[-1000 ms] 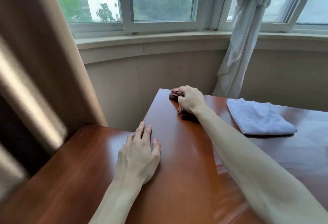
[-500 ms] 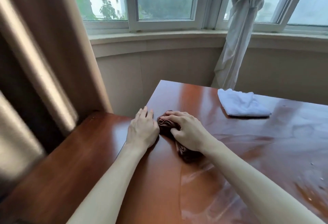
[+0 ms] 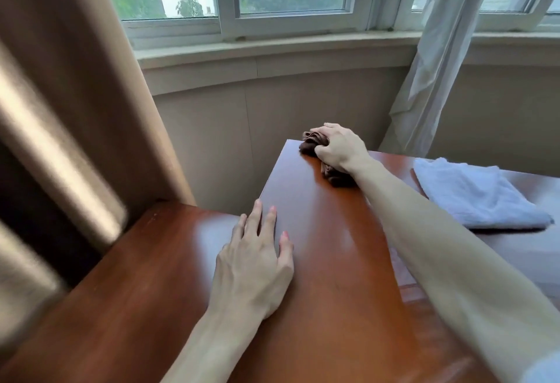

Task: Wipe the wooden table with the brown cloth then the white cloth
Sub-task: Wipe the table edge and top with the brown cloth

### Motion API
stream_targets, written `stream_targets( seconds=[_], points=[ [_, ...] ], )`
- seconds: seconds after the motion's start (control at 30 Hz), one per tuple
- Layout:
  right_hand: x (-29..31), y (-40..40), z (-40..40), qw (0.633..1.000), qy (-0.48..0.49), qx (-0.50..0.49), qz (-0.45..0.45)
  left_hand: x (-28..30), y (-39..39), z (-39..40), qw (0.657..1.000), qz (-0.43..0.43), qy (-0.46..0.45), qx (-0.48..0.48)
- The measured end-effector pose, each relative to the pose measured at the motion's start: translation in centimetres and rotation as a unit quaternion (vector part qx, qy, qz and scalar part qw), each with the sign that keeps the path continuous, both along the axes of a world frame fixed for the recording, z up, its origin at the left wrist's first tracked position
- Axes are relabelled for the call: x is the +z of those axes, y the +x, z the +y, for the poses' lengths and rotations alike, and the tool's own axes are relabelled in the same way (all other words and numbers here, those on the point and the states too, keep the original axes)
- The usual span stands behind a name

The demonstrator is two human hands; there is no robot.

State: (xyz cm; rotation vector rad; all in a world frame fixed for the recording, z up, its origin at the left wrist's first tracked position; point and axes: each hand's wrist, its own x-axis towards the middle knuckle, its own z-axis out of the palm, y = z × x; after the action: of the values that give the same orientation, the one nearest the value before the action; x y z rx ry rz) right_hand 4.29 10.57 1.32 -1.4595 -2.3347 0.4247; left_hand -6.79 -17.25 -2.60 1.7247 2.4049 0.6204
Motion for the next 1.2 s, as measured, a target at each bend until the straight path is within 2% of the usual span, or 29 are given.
stream_targets(
  seconds=[0.13,0.43,0.6,0.77,1.07,1.2],
  points=[
    [0.0,0.3,-3.4,1.0,0.017,0.014,-0.001,0.4,0.1,-0.2,1.0,-0.008,-0.005,-0.003],
    [-0.8,4.9,-22.3,0.995,0.023,0.09,0.027,1.2,0.4,-0.9,1.0,-0.005,-0.016,-0.002],
    [-0.9,6.8,-26.5,0.995,0.013,0.092,0.03,1.3,0.4,-1.4,0.999,0.007,-0.009,-0.031],
    [-0.3,5.6,-21.9,0.998,0.004,0.056,0.03,0.9,0.6,-1.3,0.999,0.021,0.015,-0.032],
    [-0.9,0.4,-1.6,0.998,0.008,-0.051,0.028,0.2,0.2,-0.1,1.0,0.003,0.003,0.001],
    [-0.6,-0.6,-0.3,0.998,0.006,-0.064,0.024,0.2,0.1,0.0,1.0,-0.01,0.003,0.003]
  ],
)
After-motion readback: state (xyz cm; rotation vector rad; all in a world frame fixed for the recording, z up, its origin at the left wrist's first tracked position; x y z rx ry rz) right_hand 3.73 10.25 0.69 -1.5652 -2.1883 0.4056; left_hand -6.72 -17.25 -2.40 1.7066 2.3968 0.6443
